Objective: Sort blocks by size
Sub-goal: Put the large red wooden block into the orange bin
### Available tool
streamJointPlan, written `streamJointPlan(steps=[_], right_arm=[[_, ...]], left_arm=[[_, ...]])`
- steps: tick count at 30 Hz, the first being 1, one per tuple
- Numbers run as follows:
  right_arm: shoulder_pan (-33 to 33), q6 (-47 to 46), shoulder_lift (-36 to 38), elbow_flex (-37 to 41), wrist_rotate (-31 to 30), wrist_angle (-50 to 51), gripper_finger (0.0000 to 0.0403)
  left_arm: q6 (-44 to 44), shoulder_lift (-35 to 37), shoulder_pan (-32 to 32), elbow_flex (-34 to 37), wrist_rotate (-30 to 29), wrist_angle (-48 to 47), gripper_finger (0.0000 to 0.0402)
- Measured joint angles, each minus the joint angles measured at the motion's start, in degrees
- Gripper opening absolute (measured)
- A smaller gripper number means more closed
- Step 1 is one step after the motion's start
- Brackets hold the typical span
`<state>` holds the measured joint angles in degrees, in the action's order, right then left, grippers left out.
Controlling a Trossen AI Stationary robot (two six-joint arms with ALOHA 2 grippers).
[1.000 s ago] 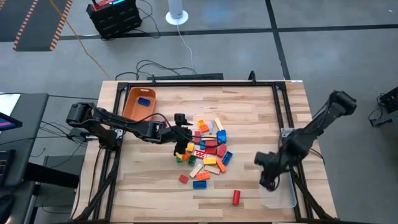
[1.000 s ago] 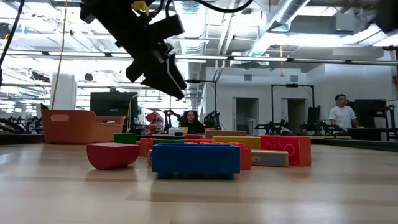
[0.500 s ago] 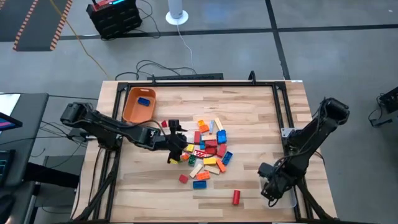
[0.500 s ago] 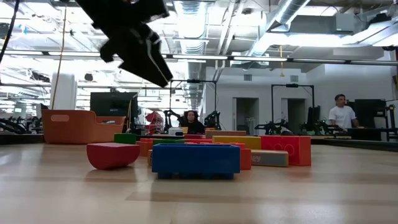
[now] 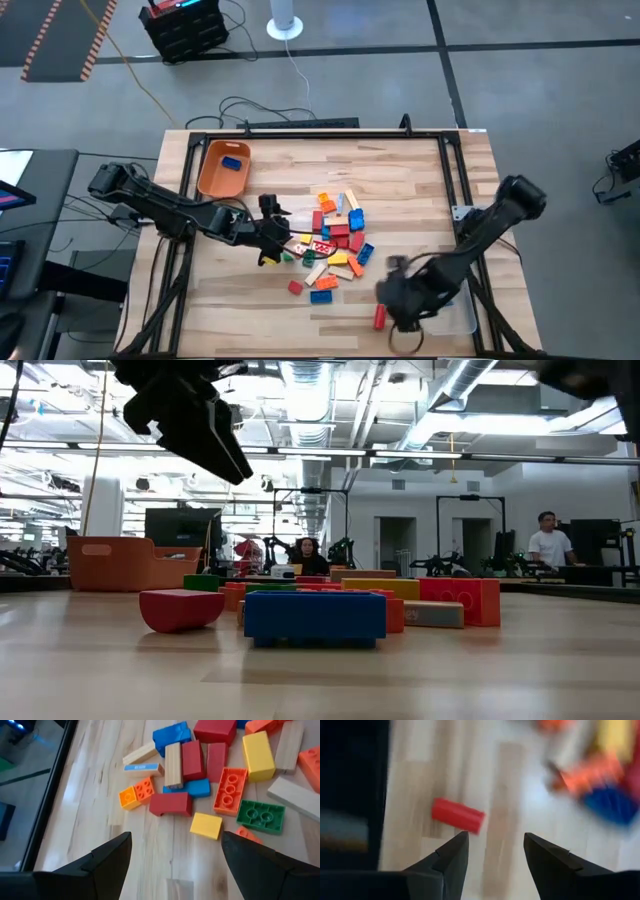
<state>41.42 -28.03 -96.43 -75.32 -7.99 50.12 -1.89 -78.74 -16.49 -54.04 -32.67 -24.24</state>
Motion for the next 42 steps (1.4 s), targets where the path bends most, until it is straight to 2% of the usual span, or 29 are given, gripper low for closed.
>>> streamJointPlan(steps=[2, 4, 7, 9, 12, 16, 18, 23, 29, 34, 42], right_arm=[[-0.21, 11.52, -4.43, -3.71, 0.57, 0.84, 0.0218], [-0.15, 18.04, -8.57, -7.37, 0.67, 2.92, 0.0216], [-0.21, 20.88, -13.58, -12.72, 1.01, 6.94, 0.0217], [-0.28, 21.99, -16.28, -16.06, 3.38, 10.19, 0.0225], [-0.17, 24.56, -19.67, -19.7, 7.54, 13.32, 0.0247], [0.92, 30.6, -24.12, -22.27, 8.0, 17.88, 0.0277], [1.72, 34.9, -25.98, -22.93, 7.24, 19.81, 0.0288], [3.56, 39.58, -28.28, -23.94, -0.59, 21.94, 0.0292], [3.96, 43.54, -28.45, -23.94, -1.02, 20.61, 0.0292], [3.31, 47.92, -28.52, -23.84, -1.4, 15.63, 0.0292], [1.6, 48.45, -28.52, -19.82, -1.24, 14.28, 0.0289]], left_arm=[[-0.9, 0.0, 0.0, 0.0, -0.04, -1.23, 0.0302], [-2.28, 0.0, 0.0, 0.0, -0.04, -2.78, 0.0302], [-5.55, 0.0, -0.15, 0.0, 0.04, -6.29, 0.0302], [-7.34, 0.0, -0.29, 0.0, 0.04, -8.56, 0.0302], [-8.8, 0.0, -0.37, 0.0, 0.07, -9.93, 0.0302], [-8.9, 0.0, -0.37, 0.0, 0.1, -9.76, 0.0302], [-8.9, 0.0, -0.37, 0.0, 0.09, -9.8, 0.0302], [-8.9, 0.0, -0.37, 0.0, 0.14, -10.1, 0.0302], [-9.49, 0.0, -0.37, 0.0, 0.24, -11.28, 0.0302], [-9.49, 0.0, -0.37, 0.0, 0.23, -11.29, 0.0302], [-9.56, 0.0, -0.37, 0.0, 0.21, -13.33, 0.0302]])
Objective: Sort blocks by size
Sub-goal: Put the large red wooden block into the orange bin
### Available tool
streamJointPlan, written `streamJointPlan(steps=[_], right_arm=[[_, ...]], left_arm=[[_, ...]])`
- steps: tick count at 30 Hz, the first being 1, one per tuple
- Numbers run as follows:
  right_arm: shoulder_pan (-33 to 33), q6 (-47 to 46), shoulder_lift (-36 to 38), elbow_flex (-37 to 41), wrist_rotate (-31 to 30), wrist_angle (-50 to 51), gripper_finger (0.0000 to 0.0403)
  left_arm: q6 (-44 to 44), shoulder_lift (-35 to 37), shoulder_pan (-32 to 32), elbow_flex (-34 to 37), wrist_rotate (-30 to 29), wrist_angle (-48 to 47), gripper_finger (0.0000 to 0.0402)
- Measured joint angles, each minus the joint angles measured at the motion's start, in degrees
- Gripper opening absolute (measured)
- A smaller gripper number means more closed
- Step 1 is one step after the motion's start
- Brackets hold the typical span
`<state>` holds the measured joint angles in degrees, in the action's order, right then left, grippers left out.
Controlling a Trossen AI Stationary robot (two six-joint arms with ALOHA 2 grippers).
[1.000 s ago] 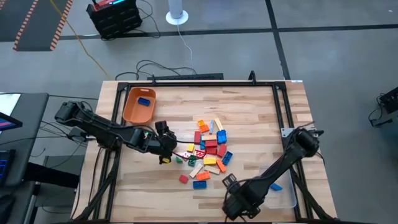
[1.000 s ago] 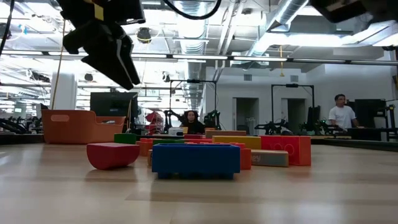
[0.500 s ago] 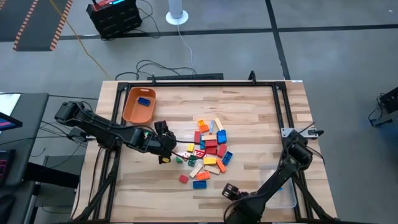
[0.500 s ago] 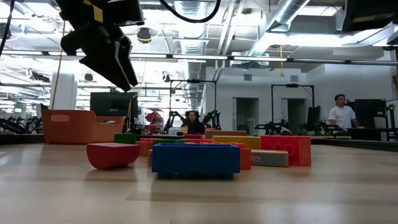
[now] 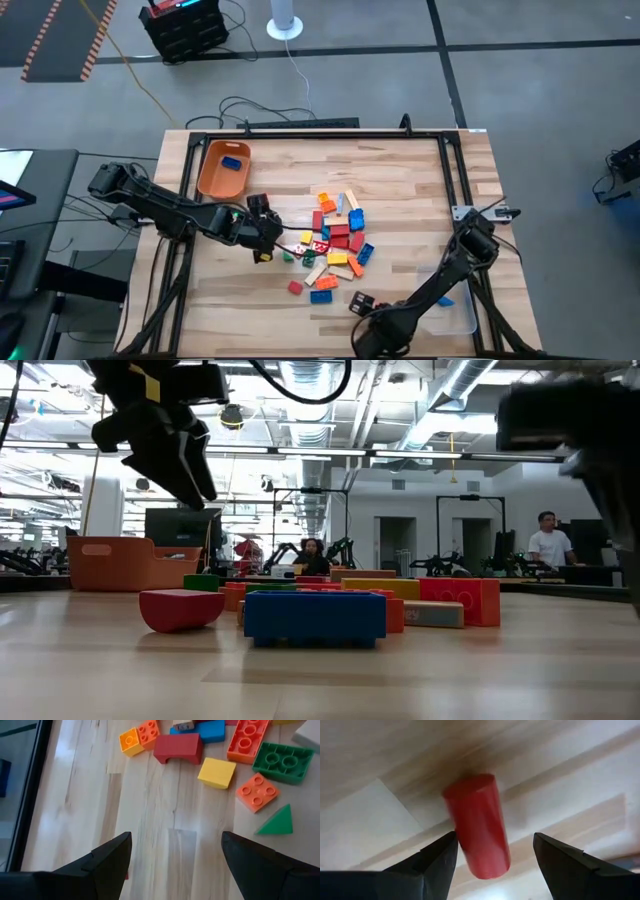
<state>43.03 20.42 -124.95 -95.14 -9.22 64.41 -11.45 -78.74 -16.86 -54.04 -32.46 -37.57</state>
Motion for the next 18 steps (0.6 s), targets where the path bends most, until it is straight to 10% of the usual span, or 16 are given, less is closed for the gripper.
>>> streamJointPlan(steps=[12, 18], right_arm=[[-0.17, 0.86, -0.02, 0.81, 3.22, -2.1, 0.0153], [-1.51, -2.69, 0.28, 0.81, 3.24, 0.43, 0.0151]], left_arm=[[-0.44, 0.0, 0.0, 0.02, -0.04, -0.85, 0.0302], [-1.6, 0.0, 0.0, 0.02, -0.06, -2.11, 0.0302]])
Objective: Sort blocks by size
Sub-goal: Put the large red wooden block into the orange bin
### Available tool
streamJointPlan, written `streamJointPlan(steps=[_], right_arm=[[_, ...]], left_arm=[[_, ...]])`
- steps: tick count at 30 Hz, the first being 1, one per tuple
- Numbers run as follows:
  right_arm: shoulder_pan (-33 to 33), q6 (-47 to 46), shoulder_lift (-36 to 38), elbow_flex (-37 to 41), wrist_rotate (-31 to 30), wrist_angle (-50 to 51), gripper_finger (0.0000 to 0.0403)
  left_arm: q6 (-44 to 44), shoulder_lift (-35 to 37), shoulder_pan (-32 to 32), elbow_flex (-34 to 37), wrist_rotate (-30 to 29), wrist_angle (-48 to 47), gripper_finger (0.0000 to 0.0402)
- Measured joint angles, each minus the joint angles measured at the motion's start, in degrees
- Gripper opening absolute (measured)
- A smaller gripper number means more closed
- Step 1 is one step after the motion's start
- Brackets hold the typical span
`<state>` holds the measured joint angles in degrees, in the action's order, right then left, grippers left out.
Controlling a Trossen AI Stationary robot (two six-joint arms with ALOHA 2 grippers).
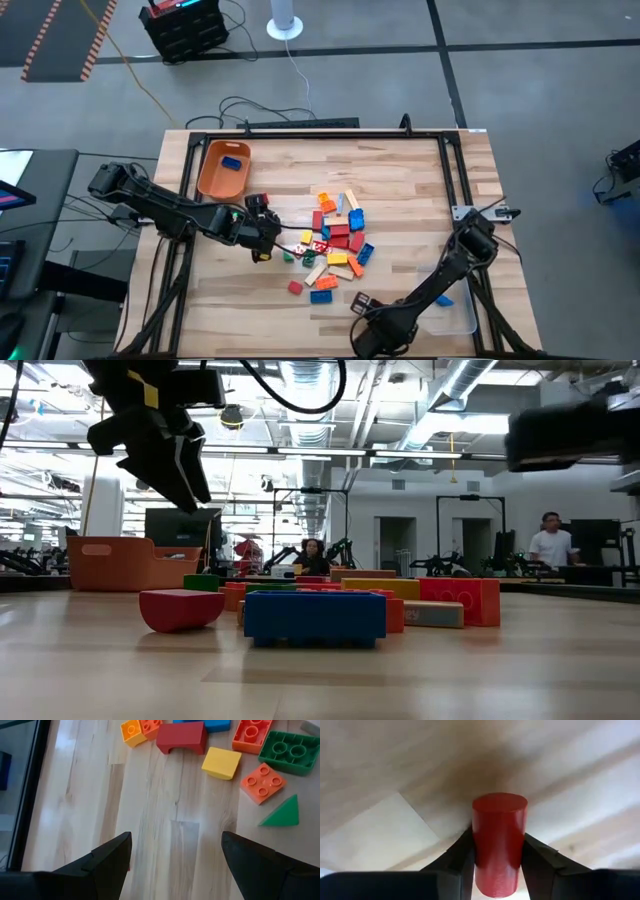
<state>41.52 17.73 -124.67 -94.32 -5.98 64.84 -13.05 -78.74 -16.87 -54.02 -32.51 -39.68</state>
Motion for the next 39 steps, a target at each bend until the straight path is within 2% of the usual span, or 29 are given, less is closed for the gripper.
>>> streamJointPlan(steps=[5, 9, 14, 20, 26, 34, 39], right_arm=[[-3.31, -7.35, 5.16, 0.07, -6.03, 7.34, 0.0151], [-7.31, -15.59, 13.12, 0.75, -13.07, 4.19, 0.0151], [-12.58, -24.49, 23.8, 9.33, -22.74, -8.81, 0.0151], [-17.94, -22.25, 31.37, 20.16, -28.99, -31.16, 0.0151], [-20.86, -14.04, 33.25, 22.96, -29.99, -47.02, 0.0151], [-21.84, -10.89, 29.32, 23.15, -28.63, -54.26, 0.0153], [-21.79, -10.67, 28.66, 23.15, -29.91, -57.12, 0.0153]], left_arm=[[1.67, 0.0, -1.21, 0.0, -0.33, 4.3, 0.0302], [7.33, 0.0, -3.37, 0.0, -2.63, 12.63, 0.0302], [13.98, 0.0, -6.01, 0.0, -6.67, 22.28, 0.0302], [19.22, -0.02, -6.25, 0.0, -7.5, 30.23, 0.0302], [23.22, -0.02, -6.25, 0.0, -7.47, 35.25, 0.0302], [27.55, -0.02, -6.25, 0.0, -7.39, 45.68, 0.0302], [29.1, -0.02, -6.25, 0.0, -6.85, 47.06, 0.0302]])
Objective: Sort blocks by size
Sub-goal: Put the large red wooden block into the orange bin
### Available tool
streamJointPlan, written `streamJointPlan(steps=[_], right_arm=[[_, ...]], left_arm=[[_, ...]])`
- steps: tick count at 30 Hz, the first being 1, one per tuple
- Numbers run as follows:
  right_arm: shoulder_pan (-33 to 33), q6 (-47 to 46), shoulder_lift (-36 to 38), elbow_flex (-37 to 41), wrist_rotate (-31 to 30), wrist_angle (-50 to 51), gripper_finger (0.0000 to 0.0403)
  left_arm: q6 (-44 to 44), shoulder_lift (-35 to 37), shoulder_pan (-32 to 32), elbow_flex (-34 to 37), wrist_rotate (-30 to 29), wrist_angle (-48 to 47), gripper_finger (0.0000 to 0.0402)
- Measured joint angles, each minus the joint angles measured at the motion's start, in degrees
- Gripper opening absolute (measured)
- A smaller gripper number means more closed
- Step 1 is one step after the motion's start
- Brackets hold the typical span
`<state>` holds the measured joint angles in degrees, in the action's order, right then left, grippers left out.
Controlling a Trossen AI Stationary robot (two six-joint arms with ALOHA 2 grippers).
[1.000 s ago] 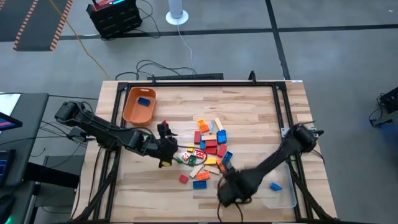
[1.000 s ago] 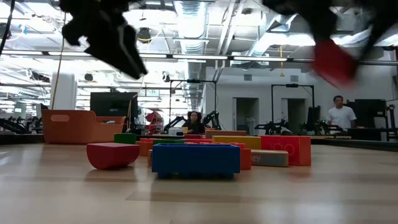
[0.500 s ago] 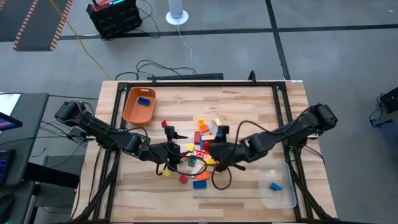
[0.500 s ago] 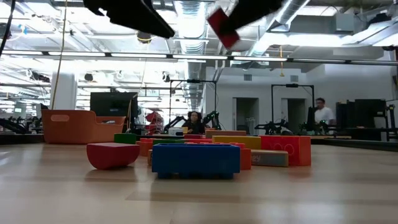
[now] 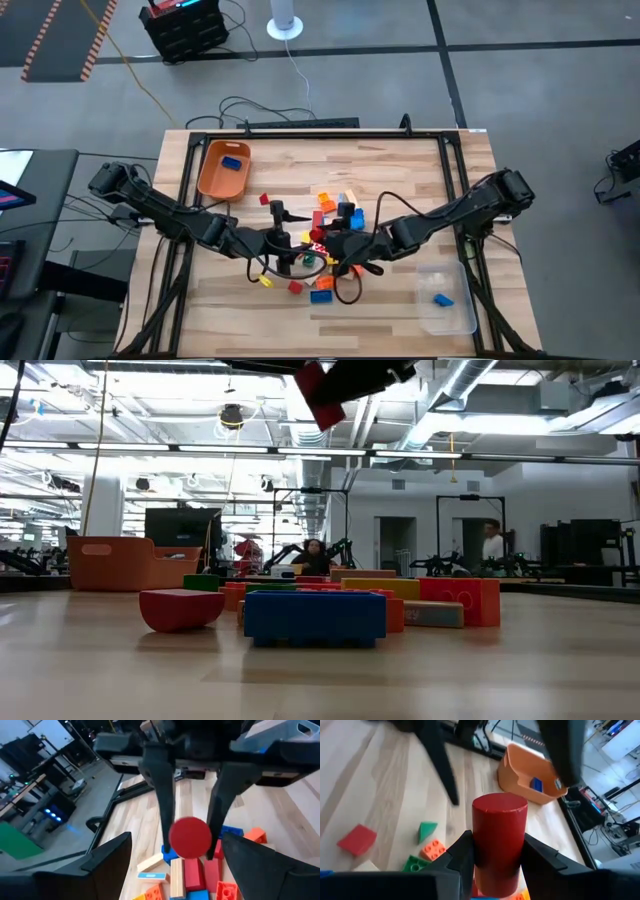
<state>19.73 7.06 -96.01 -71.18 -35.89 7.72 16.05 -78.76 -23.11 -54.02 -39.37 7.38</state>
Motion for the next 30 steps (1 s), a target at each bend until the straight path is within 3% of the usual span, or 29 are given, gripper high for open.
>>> streamJointPlan(steps=[13, 30], right_arm=[[0.15, 3.82, 0.04, -0.02, -0.01, -6.65, 0.0154], [0.11, 3.68, 0.08, -0.02, 1.19, -6.85, 0.0169]], left_arm=[[1.55, 0.0, 0.0, 0.0, 0.01, 0.56, 0.0293], [2.34, 0.0, -0.02, 0.02, 0.02, 3.88, 0.0139]])
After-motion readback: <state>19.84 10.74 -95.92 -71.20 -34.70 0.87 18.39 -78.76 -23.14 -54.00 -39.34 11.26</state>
